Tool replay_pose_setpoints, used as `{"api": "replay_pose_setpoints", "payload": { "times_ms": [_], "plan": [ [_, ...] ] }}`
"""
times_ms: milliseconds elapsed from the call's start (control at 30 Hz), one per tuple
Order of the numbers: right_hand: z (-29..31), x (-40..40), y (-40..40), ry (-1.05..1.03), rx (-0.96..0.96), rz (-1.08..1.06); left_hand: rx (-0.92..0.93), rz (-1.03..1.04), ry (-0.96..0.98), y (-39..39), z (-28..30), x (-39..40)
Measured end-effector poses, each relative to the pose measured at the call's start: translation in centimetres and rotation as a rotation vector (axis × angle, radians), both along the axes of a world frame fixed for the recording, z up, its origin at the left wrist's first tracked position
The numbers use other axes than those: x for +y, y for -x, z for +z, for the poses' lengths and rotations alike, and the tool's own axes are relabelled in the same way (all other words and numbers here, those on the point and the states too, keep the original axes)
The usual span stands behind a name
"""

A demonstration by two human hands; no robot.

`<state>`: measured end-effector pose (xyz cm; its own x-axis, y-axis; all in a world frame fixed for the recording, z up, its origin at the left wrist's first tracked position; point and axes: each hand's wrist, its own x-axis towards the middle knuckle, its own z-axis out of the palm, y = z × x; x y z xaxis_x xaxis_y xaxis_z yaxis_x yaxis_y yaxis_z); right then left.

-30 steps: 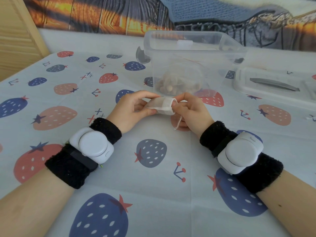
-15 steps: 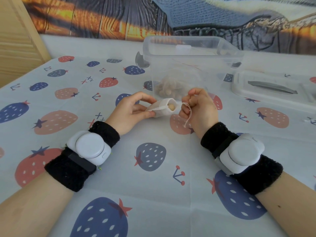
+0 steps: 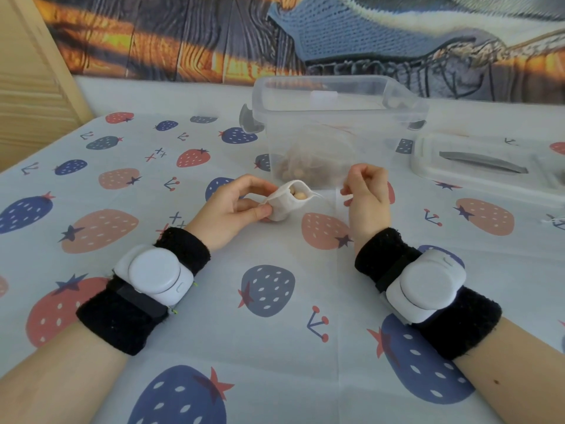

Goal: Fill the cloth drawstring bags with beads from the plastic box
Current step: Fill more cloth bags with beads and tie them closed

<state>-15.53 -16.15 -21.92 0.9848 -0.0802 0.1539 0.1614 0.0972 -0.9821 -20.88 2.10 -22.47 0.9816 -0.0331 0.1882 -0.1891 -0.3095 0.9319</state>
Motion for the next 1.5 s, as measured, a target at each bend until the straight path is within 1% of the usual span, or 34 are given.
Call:
{"api": "replay_pose_setpoints", "payload": {
  "times_ms": [67,133,233,433,800,933,1200,1500],
  "plan": [
    [0.1,0.0,0.3,0.034,-0.133,0.03,-0.002,0.015,-0.001,-0.1,0.0,0.0],
    [0.0,0.0,0.7,0.119,-0.282,0.1,-0.002,0.024,0.009,-0.1,-0.1,0.1],
    [0.2,0.0,1.3,0.225,-0.38,0.178,-0.003,0.025,0.005,-0.1,-0.2,0.2],
    [0.1,-0.1,1.5,0.293,-0.346,0.191,0.005,0.011,0.007,-0.1,-0.3,0.2],
    [-0.6,0.3,1.3,0.465,-0.419,0.203,-0.02,0.052,0.036,0.0,-0.1,0.0],
    [-0.5,0.2,1.3,0.425,-0.395,0.172,-0.02,0.048,0.035,0.1,-0.2,0.0],
    [-0.7,0.1,1.1,0.424,-0.426,0.134,-0.032,0.062,0.029,0.2,-0.1,-0.1],
    [-0.8,0.0,0.7,0.399,-0.41,0.111,-0.094,0.137,0.109,0.2,-0.3,-0.3]
  ]
}}
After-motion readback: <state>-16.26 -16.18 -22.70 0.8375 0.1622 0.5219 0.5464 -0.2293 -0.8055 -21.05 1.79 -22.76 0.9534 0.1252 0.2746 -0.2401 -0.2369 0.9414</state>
